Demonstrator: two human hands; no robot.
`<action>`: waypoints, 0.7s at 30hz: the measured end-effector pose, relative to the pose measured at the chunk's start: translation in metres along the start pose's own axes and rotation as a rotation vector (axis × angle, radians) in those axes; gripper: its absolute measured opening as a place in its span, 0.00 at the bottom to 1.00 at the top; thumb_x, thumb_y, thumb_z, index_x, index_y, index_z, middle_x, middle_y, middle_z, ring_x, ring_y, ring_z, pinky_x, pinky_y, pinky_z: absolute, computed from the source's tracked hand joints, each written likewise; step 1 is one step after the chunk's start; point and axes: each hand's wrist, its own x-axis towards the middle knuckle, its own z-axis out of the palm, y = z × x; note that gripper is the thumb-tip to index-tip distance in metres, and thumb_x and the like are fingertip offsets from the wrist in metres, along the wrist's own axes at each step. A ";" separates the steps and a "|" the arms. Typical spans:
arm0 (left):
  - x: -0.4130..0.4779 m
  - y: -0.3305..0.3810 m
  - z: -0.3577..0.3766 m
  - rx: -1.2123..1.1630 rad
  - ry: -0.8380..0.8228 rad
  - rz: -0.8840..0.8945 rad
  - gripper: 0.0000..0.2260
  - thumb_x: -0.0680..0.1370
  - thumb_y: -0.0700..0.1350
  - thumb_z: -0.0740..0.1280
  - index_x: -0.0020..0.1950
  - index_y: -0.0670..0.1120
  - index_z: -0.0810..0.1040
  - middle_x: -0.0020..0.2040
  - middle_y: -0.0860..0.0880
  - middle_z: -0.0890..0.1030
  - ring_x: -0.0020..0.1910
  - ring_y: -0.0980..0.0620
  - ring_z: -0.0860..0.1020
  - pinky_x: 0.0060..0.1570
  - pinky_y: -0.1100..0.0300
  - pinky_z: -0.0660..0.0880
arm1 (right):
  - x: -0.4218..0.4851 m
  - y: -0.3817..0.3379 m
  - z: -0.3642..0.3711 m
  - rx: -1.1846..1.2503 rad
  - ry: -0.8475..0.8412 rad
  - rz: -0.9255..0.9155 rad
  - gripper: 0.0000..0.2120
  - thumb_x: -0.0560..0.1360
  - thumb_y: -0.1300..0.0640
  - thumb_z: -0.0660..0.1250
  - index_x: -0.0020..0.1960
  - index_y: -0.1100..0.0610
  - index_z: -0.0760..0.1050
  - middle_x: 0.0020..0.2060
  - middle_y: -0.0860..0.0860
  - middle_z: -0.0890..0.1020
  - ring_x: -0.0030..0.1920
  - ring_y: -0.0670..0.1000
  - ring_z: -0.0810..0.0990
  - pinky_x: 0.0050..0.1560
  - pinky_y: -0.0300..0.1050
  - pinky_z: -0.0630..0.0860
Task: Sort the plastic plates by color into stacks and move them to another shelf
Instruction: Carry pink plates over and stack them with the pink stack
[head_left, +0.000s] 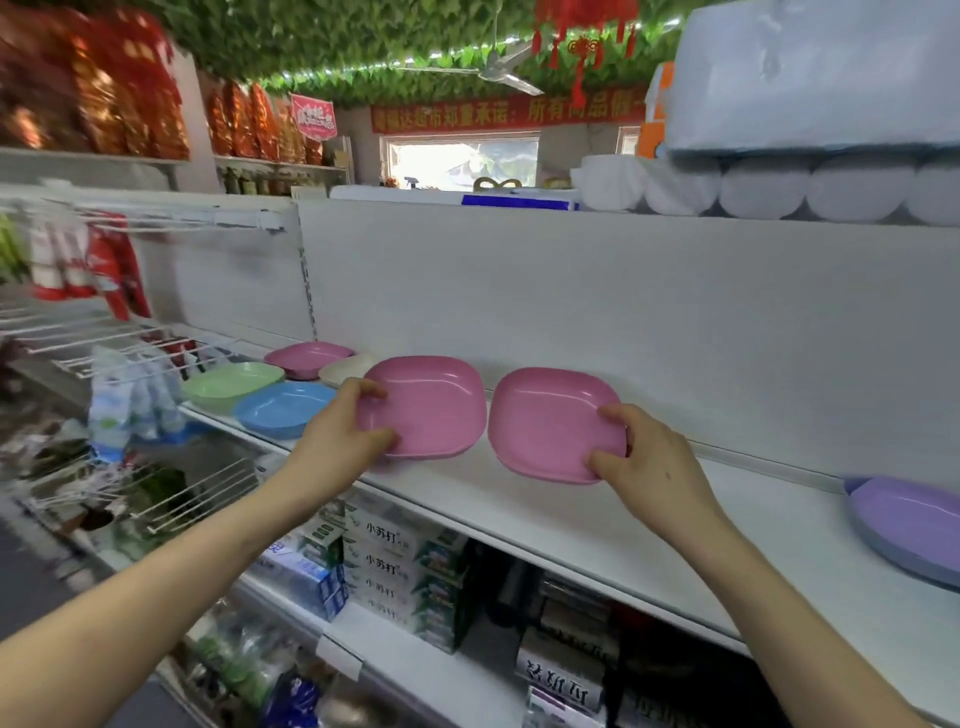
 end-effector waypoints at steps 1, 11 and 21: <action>0.000 -0.008 -0.011 0.006 0.010 -0.002 0.19 0.76 0.44 0.72 0.63 0.57 0.72 0.60 0.52 0.76 0.51 0.52 0.77 0.51 0.54 0.72 | 0.002 -0.012 0.007 -0.001 -0.003 -0.015 0.29 0.72 0.51 0.70 0.73 0.46 0.71 0.57 0.48 0.81 0.55 0.52 0.79 0.53 0.50 0.77; 0.019 -0.120 -0.162 0.057 0.106 -0.034 0.20 0.77 0.42 0.72 0.65 0.55 0.71 0.63 0.53 0.72 0.55 0.50 0.75 0.52 0.55 0.69 | 0.025 -0.165 0.134 0.017 -0.078 -0.120 0.28 0.71 0.52 0.70 0.70 0.47 0.72 0.60 0.49 0.80 0.56 0.53 0.78 0.55 0.51 0.77; 0.050 -0.235 -0.275 0.086 0.158 -0.059 0.21 0.76 0.43 0.72 0.64 0.58 0.71 0.62 0.52 0.73 0.41 0.52 0.80 0.39 0.56 0.75 | 0.047 -0.267 0.253 0.037 -0.124 -0.134 0.21 0.72 0.51 0.72 0.64 0.46 0.74 0.50 0.47 0.81 0.46 0.48 0.78 0.46 0.47 0.74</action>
